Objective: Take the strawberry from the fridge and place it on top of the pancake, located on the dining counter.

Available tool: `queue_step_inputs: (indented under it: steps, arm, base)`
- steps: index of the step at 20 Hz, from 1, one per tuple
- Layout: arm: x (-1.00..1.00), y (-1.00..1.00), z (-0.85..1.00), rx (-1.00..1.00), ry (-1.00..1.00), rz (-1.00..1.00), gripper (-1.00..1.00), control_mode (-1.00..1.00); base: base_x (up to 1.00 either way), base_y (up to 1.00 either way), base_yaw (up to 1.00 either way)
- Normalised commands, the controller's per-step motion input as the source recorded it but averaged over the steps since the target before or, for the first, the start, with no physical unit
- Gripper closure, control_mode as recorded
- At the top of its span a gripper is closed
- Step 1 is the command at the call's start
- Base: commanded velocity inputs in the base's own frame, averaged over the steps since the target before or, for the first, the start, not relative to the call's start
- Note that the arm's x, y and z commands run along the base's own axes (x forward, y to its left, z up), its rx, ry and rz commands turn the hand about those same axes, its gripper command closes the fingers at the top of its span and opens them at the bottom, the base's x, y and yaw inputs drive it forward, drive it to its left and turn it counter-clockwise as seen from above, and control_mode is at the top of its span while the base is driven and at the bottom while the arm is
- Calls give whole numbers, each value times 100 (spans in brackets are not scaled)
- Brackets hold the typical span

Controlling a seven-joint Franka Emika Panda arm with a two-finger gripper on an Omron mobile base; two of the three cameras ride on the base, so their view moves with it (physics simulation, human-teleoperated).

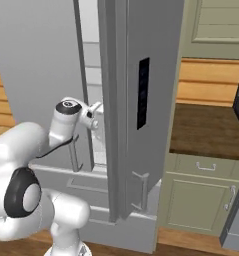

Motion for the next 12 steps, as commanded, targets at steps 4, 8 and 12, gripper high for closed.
queue_step_inputs:
  steps: [4,8,12]
  arm:
    - [-53,-98,1,0,-30,1,-100,-100]
    - [-19,-100,13,1,-26,3,-100,-100]
    - [0,-79,17,13,-18,10,-100,-100]
  base:
    - [0,0,0]
    - [0,0,0]
    - [0,0,0]
